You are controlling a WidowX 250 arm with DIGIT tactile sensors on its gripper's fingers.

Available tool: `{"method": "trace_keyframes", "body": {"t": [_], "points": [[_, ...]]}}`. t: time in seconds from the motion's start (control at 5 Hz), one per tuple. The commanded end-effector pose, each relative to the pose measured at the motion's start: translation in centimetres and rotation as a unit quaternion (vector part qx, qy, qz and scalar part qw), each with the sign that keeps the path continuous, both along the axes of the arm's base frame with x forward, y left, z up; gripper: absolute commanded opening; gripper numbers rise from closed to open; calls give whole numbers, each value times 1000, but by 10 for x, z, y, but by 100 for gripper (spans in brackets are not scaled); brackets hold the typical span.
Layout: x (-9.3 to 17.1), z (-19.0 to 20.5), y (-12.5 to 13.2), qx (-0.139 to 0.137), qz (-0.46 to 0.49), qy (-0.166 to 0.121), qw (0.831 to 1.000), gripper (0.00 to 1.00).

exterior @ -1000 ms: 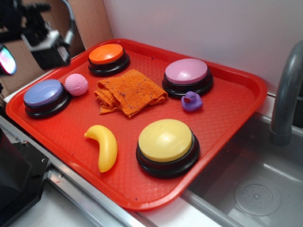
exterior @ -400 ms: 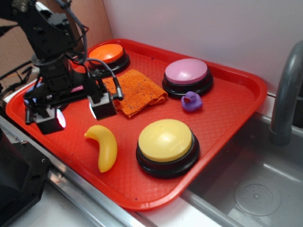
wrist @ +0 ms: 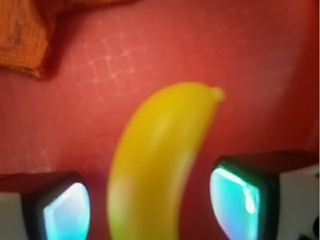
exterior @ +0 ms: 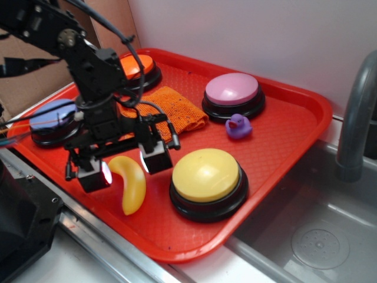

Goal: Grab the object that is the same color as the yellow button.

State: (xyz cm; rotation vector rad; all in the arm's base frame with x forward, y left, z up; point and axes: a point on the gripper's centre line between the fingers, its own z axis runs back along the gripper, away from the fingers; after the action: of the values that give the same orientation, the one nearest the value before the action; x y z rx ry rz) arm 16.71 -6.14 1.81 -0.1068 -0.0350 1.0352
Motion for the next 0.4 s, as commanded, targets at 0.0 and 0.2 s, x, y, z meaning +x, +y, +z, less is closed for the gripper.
{"method": "trace_keyframes", "body": {"t": [0.0,0.2], "points": [[23,-5,-7,4,7,-18,1000,0],[23,-3,-1,6,10,-18,1000,0]]}}
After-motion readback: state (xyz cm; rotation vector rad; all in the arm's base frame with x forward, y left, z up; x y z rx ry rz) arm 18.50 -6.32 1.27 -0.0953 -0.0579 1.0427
